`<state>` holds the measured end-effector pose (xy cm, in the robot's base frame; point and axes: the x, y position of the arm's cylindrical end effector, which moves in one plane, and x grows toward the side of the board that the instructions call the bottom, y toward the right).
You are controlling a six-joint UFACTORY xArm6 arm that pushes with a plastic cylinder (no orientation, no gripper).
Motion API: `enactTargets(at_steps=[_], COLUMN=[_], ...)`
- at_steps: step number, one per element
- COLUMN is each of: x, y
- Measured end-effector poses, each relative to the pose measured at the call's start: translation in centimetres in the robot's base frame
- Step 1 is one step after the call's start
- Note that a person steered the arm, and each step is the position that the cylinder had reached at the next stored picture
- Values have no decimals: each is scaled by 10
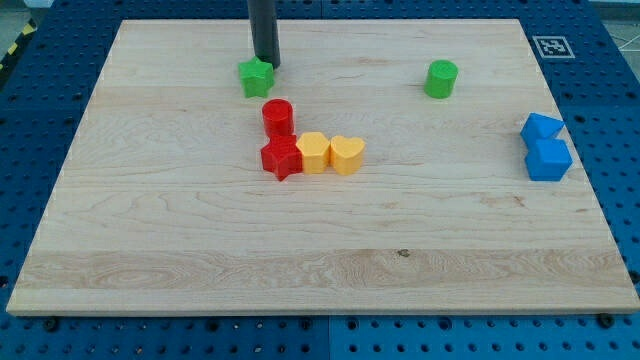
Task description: Separate blue cube and blue triangle
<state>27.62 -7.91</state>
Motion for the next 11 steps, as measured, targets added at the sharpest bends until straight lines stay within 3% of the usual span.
enactTargets(at_steps=[1, 3, 5, 7, 9, 11], x=[-36, -58, 24, 104, 158, 197], y=[28, 209, 334, 424, 409, 347])
